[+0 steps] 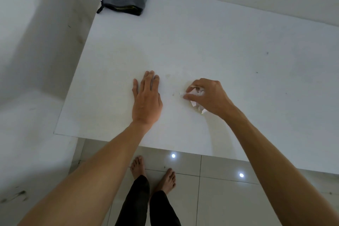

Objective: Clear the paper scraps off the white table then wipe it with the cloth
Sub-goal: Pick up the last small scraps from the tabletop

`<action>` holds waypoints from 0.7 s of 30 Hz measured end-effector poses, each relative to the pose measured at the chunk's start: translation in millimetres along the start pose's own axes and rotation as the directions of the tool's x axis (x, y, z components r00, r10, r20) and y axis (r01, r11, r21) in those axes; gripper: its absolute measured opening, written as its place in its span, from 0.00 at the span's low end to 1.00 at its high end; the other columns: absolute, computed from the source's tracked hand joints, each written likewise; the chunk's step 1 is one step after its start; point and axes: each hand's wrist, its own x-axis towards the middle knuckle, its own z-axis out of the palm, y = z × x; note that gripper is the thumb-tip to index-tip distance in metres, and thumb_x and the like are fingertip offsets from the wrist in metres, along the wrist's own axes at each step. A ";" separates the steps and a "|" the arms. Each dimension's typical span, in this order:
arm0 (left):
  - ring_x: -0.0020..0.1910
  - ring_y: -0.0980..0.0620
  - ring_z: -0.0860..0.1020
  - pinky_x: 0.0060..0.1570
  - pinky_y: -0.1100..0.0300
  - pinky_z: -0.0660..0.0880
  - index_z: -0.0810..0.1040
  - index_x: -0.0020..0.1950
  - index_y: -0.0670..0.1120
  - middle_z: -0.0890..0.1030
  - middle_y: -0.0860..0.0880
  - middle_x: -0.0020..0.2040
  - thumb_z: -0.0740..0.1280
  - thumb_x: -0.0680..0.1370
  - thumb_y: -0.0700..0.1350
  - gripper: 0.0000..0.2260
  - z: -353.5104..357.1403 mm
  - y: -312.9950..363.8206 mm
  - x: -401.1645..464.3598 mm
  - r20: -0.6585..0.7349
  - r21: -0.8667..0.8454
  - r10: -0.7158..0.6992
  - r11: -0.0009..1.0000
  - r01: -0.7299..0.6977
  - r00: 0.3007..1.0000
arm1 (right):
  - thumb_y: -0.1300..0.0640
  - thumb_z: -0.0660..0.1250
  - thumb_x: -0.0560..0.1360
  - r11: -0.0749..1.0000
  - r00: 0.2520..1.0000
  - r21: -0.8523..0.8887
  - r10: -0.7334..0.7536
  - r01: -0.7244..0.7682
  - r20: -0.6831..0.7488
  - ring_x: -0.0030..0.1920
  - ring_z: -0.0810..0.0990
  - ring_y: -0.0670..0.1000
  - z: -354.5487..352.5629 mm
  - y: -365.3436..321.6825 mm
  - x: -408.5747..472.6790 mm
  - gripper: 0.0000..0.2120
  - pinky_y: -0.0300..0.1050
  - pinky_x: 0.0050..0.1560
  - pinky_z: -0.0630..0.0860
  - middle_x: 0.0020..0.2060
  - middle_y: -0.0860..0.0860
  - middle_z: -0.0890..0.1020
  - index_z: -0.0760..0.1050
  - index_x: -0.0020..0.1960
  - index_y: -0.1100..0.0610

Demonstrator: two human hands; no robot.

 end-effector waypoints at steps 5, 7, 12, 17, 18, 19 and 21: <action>0.79 0.46 0.59 0.77 0.39 0.52 0.67 0.75 0.41 0.65 0.43 0.77 0.52 0.78 0.39 0.24 -0.5 -0.4 0.2 0.009 -0.005 0.003 1.000 -0.003 1.000 | 0.31 0.80 0.60 0.998 1.000 -0.057 0.028 -0.028 -0.005 0.41 0.77 0.40 -12.2 8.0 -6.9 0.35 0.39 0.40 0.74 0.43 0.41 0.77 0.72 0.58 0.45; 0.79 0.46 0.59 0.78 0.40 0.52 0.66 0.75 0.41 0.65 0.43 0.77 0.51 0.78 0.39 0.25 -0.6 -0.2 0.4 0.010 -0.008 0.000 1.000 0.000 1.000 | 0.26 0.76 0.59 0.983 0.998 -0.179 -0.032 0.040 0.049 0.45 0.78 0.46 -3.4 10.8 -7.1 0.40 0.46 0.43 0.75 0.50 0.42 0.77 0.68 0.61 0.46; 0.79 0.46 0.58 0.78 0.41 0.51 0.67 0.75 0.40 0.65 0.43 0.77 0.51 0.78 0.39 0.24 0.0 0.4 -0.3 0.001 -0.023 -0.004 1.000 0.004 1.000 | 0.27 0.68 0.69 0.868 0.950 -0.406 -0.311 0.287 0.006 0.41 0.79 0.51 20.9 25.1 -13.8 0.34 0.44 0.31 0.72 0.50 0.46 0.76 0.72 0.60 0.53; 0.79 0.45 0.59 0.78 0.40 0.51 0.67 0.74 0.40 0.66 0.42 0.76 0.51 0.78 0.38 0.24 0.2 0.1 -0.9 -0.014 -0.038 0.000 0.999 -0.001 1.000 | 0.37 0.65 0.80 0.810 0.864 -0.447 -0.484 0.380 -0.142 0.37 0.77 0.49 32.5 32.6 -18.8 0.21 0.43 0.23 0.69 0.45 0.48 0.77 0.75 0.51 0.57; 0.79 0.45 0.59 0.78 0.40 0.50 0.67 0.74 0.40 0.66 0.42 0.77 0.51 0.78 0.38 0.24 -0.1 0.1 -1.1 -0.013 -0.039 0.001 0.999 -0.001 1.000 | 0.40 0.66 0.81 0.805 0.853 -0.448 -0.498 0.389 -0.156 0.37 0.77 0.49 33.4 32.9 -18.6 0.19 0.43 0.23 0.68 0.44 0.48 0.77 0.75 0.50 0.58; 0.79 0.46 0.58 0.78 0.40 0.50 0.67 0.74 0.40 0.66 0.42 0.77 0.51 0.79 0.38 0.24 -0.1 0.1 -1.0 -0.012 -0.039 0.000 0.999 0.000 1.000 | 0.43 0.66 0.82 0.801 0.843 -0.451 -0.510 0.394 -0.168 0.36 0.76 0.49 34.2 33.8 -18.2 0.17 0.43 0.23 0.67 0.43 0.49 0.77 0.74 0.50 0.59; 0.79 0.46 0.58 0.78 0.40 0.50 0.67 0.74 0.40 0.65 0.42 0.77 0.51 0.79 0.38 0.24 -0.7 0.5 -1.0 -0.011 -0.042 -0.002 0.999 0.002 1.000 | 0.48 0.65 0.83 0.798 0.837 -0.450 -0.518 0.400 -0.176 0.34 0.74 0.50 34.5 35.0 -17.9 0.14 0.42 0.24 0.64 0.42 0.50 0.76 0.74 0.48 0.60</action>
